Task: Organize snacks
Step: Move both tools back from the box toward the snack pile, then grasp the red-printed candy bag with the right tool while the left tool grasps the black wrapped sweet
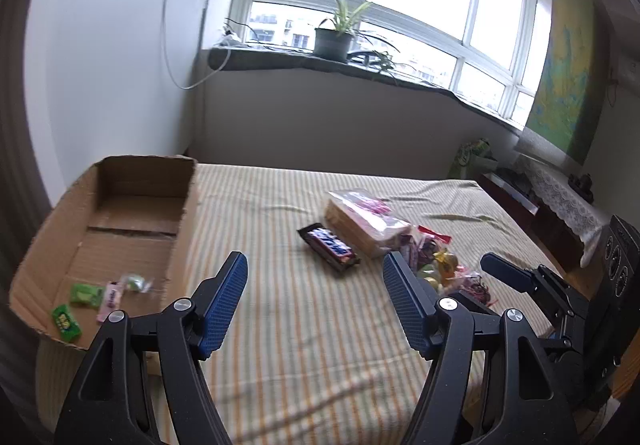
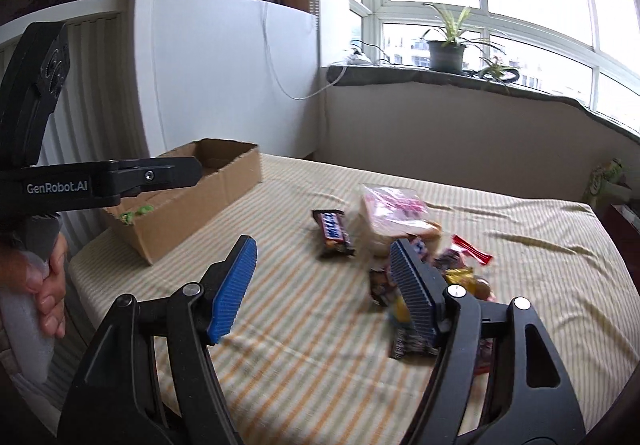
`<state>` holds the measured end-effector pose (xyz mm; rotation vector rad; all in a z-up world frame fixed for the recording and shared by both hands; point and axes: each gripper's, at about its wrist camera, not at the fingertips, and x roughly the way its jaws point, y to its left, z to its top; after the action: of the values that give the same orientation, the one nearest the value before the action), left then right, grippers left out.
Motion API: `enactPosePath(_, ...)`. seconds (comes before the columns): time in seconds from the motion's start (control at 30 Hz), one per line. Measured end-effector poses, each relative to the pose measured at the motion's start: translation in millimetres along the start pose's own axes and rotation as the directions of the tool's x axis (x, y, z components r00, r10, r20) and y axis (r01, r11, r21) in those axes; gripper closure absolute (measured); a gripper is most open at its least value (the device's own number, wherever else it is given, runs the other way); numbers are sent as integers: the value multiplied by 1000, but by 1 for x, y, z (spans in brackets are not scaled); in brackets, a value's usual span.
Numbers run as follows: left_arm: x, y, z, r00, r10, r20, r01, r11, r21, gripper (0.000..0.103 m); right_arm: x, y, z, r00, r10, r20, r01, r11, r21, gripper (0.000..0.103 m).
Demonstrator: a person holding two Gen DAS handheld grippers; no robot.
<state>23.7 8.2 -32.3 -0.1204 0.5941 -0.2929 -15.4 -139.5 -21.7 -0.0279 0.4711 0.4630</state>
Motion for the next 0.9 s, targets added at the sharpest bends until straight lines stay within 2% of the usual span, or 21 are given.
enactPosePath(0.17, 17, -53, -3, 993, -101, -53, 106, 991, 88, 33, -21, -67, -28, 989, -142, -50, 146, 985, 90, 31)
enactPosePath(0.33, 23, -73, -4, 988, -135, -80, 144, 982, 120, 33, -38, -102, -40, 975, -214, -66, 222, 964, 149, 31)
enactPosePath(0.5, 28, -80, -4, 986, -142, -93, 153, 980, 129, 32, -41, -104, -39, 976, -211, -55, 217, 965, 145, 31)
enactPosePath(0.63, 44, -88, -12, 980, -148, -134, 168, 974, 155, 32, -31, -102, -38, 979, -193, -69, 200, 973, 118, 31)
enactPosePath(0.8, 77, -102, -41, 957, -166, -236, 211, 961, 177, 32, -10, -101, -40, 981, -150, -124, 161, 984, 81, 31)
enactPosePath(0.9, 89, -99, -58, 944, -170, -283, 219, 964, 150, 32, 7, -103, -47, 975, -138, -175, 153, 986, 72, 31)
